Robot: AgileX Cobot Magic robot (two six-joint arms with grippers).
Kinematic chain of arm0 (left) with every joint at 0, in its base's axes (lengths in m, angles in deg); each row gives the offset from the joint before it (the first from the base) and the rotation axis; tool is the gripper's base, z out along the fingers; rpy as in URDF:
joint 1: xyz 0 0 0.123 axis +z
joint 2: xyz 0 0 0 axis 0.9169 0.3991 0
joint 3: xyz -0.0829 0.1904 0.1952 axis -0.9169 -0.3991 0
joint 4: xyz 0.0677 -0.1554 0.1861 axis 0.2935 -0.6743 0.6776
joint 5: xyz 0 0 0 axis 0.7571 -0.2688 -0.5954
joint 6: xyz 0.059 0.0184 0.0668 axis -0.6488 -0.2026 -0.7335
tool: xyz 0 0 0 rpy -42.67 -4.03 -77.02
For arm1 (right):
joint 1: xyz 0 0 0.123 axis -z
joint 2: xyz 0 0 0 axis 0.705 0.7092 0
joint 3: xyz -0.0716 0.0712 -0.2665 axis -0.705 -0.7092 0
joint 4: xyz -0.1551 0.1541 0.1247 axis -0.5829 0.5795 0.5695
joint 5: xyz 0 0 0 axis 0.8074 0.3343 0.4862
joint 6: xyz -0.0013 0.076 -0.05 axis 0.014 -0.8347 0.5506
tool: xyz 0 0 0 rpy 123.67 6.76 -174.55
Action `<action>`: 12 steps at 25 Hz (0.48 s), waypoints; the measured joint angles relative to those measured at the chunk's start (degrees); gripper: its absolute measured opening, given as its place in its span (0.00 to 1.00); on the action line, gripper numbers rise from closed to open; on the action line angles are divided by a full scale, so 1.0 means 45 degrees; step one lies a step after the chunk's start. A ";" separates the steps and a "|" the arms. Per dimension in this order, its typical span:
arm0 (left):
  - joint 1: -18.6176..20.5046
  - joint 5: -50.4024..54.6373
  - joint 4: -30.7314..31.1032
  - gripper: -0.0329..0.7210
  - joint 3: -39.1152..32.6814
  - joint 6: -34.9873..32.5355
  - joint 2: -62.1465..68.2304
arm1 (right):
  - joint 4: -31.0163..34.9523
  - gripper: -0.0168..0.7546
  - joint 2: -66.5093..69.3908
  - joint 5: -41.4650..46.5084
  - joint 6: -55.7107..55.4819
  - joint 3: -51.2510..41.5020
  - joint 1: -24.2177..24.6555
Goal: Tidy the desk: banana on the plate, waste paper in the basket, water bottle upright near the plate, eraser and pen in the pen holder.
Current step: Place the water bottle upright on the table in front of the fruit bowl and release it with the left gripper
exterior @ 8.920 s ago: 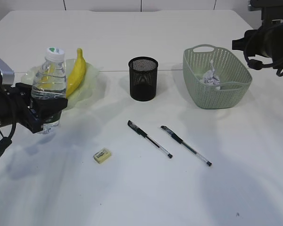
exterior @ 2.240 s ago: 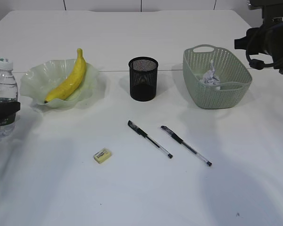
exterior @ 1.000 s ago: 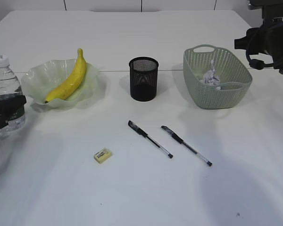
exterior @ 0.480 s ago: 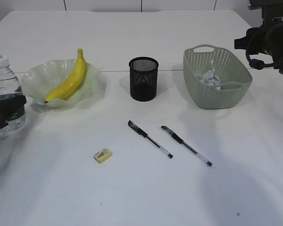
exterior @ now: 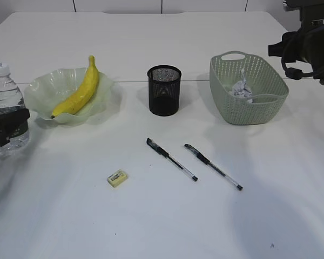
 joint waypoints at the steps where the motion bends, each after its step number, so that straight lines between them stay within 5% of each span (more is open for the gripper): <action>1: 0.0000 0.0000 -0.0065 0.55 0.0000 0.0000 0.0000 | 0.0000 0.62 0.0000 0.0000 0.0000 0.0000 0.0000; 12: -0.0024 0.0000 -0.0488 0.57 0.0000 0.0023 0.0038 | -0.0022 0.62 0.0000 0.0000 0.0000 0.0000 0.0000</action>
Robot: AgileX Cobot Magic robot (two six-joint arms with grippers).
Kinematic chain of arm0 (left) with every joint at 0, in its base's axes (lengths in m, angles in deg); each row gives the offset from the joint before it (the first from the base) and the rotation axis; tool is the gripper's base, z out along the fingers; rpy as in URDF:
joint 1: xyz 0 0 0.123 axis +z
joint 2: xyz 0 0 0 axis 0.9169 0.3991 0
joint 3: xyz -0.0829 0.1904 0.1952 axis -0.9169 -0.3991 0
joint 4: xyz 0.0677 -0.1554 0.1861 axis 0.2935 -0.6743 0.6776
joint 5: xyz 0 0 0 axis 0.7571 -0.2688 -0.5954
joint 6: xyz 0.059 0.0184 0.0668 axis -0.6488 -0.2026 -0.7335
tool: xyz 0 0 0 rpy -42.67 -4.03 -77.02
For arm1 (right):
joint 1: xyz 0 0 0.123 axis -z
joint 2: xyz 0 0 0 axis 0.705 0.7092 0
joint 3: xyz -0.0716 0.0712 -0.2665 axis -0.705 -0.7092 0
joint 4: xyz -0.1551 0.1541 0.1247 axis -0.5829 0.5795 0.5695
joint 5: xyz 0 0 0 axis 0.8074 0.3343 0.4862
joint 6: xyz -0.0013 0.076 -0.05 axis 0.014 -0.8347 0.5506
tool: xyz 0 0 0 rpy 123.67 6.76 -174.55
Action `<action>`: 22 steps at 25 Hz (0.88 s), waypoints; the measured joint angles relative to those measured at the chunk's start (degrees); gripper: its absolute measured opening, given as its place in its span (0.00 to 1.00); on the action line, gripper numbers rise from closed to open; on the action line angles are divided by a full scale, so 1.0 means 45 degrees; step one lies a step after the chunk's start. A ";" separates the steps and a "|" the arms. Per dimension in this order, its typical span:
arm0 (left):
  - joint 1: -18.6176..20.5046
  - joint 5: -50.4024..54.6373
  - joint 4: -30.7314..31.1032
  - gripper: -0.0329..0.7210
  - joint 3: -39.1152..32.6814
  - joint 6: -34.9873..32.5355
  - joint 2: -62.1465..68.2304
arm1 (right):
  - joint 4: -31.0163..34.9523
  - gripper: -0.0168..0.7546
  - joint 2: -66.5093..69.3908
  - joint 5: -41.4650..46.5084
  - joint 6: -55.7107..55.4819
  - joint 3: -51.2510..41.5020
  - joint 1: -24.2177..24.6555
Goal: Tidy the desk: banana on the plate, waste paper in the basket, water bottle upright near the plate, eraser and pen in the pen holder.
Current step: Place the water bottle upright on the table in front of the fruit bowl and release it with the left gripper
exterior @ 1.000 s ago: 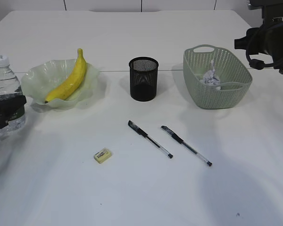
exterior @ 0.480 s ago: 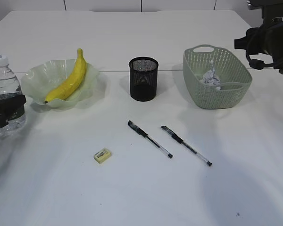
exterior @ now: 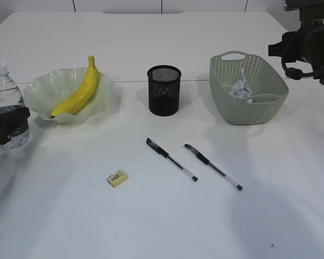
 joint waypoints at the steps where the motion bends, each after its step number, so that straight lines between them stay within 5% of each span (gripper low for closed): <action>1: 0.0000 0.0000 -0.0073 0.58 0.0000 0.0000 0.0000 | 0.0000 0.62 0.0000 0.0000 0.0000 0.0000 0.0000; 22: -0.0026 0.0143 -0.0970 0.60 0.0000 0.0000 0.0058 | -0.0046 0.62 0.0000 0.0000 0.0000 0.0000 0.0000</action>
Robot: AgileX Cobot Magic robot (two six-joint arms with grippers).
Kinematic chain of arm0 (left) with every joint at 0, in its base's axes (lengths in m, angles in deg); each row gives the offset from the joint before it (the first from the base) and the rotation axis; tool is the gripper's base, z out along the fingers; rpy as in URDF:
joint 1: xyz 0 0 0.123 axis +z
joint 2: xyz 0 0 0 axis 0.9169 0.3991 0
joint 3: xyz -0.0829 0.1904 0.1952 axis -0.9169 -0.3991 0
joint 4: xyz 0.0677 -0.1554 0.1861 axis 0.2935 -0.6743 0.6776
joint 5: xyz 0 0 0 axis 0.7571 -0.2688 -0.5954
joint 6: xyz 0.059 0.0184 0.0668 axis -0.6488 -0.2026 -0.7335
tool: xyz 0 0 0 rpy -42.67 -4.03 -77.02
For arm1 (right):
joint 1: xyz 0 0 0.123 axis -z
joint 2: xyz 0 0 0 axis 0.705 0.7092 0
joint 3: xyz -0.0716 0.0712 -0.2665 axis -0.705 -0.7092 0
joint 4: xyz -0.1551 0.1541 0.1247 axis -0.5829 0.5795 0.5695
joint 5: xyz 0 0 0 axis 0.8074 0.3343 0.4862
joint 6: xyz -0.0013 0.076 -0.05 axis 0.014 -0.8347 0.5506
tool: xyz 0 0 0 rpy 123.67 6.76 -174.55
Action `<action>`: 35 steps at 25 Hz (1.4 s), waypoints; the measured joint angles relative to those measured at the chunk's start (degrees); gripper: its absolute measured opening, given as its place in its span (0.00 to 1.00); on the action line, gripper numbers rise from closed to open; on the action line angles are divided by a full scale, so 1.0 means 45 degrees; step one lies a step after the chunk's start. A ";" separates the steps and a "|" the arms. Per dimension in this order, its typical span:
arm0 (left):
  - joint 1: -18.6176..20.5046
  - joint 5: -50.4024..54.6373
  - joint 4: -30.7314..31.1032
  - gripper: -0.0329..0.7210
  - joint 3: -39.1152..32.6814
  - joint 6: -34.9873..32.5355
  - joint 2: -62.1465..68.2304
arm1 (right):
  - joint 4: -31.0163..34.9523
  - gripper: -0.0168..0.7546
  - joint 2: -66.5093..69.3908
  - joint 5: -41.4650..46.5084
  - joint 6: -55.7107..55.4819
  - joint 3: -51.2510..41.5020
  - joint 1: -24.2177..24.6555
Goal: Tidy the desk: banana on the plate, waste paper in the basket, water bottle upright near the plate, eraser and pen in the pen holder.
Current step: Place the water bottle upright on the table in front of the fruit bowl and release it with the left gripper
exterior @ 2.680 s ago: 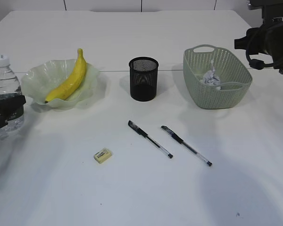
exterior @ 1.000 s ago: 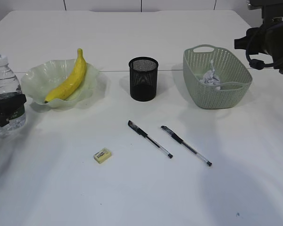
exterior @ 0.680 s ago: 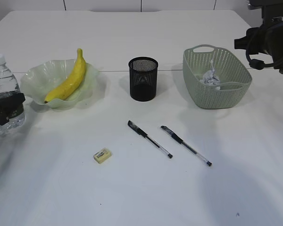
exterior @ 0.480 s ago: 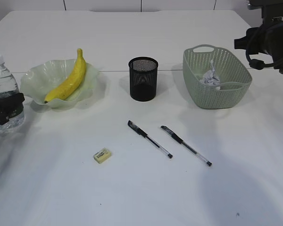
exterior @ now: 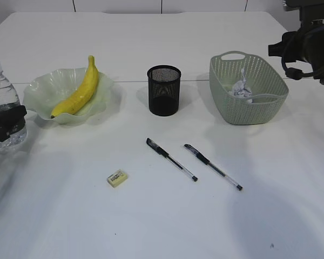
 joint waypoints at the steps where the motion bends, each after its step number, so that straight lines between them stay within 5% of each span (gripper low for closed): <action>1: 0.0000 0.0004 -0.0058 0.59 0.0000 0.0000 0.0000 | 0.0000 0.62 0.0000 0.0000 0.0000 0.0000 0.0000; 35: 0.0000 0.1928 -0.0235 0.77 -0.0120 0.0960 0.0260 | -0.0389 0.62 0.0000 -0.0158 0.0000 0.0000 0.0000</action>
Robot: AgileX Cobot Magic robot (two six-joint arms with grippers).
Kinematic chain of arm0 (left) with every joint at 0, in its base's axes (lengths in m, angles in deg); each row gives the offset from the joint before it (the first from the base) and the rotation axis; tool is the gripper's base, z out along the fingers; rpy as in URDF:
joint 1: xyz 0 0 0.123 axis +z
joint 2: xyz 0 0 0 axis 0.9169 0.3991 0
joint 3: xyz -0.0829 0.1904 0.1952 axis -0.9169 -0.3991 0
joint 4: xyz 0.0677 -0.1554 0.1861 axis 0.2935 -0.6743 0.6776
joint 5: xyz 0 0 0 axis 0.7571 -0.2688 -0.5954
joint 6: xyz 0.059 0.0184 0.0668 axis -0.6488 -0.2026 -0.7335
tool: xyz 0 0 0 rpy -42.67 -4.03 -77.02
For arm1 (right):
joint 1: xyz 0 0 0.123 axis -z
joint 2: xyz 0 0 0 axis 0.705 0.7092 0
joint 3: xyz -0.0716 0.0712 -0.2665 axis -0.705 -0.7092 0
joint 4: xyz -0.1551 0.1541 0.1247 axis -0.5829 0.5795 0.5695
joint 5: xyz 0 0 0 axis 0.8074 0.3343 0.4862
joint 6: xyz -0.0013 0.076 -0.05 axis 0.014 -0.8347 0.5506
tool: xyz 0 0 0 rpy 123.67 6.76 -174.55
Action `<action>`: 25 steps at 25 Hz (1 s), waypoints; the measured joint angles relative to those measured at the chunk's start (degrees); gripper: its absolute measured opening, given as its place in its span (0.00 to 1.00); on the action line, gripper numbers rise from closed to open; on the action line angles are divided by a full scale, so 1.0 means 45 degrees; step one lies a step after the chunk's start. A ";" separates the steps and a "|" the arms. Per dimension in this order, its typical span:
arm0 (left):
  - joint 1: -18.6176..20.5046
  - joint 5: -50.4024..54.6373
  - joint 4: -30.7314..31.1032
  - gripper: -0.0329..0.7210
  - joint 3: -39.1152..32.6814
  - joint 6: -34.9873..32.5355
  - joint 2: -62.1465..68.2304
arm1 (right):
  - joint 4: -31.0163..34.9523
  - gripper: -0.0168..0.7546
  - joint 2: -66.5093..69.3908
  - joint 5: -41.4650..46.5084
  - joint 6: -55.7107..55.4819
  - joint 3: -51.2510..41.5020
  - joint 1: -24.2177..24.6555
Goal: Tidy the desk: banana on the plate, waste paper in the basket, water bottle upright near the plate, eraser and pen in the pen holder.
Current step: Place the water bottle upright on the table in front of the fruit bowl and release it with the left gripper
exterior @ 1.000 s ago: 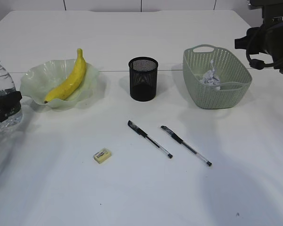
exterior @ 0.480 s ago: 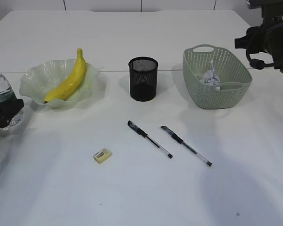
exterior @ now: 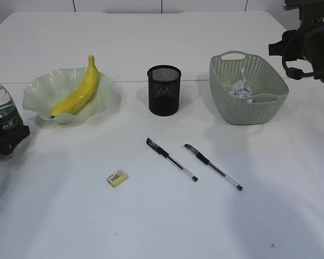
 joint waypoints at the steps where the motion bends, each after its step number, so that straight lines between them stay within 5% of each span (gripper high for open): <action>1: 0.0000 0.0027 0.0000 0.77 0.0000 0.0022 -0.0029 | 0.0000 0.62 0.0000 0.0000 0.0000 0.0000 0.0000; 25: -0.0298 0.0332 0.0583 0.83 -0.0072 0.1763 -0.2221 | -0.0087 0.62 0.0000 -0.0050 0.0028 0.0000 0.0000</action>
